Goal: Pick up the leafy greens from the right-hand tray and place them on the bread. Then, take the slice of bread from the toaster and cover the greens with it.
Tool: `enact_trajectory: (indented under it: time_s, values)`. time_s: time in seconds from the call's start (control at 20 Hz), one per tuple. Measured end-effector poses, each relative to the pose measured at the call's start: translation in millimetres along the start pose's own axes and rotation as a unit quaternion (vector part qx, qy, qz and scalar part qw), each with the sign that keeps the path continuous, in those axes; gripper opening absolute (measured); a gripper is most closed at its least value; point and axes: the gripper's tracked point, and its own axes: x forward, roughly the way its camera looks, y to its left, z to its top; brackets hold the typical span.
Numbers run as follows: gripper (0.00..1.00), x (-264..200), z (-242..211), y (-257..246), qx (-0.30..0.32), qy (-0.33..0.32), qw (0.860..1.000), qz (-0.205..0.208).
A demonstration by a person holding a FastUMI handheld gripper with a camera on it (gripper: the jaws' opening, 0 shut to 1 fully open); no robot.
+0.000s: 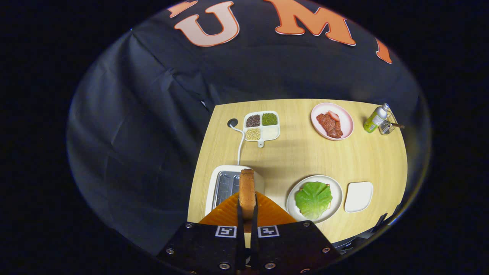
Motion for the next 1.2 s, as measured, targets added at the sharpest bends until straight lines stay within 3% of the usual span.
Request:
enact_trajectory:
  time_s: [0.45,0.85,1.2]
  values:
    - [0.06,10.9,-37.8,-99.8,0.039,0.012,0.999,0.004]
    - [0.06,74.5,-80.7,-137.8,0.059,0.065,0.994,0.063]
    - [0.06,101.0,-88.6,-168.3,0.061,0.078,0.992,0.083]
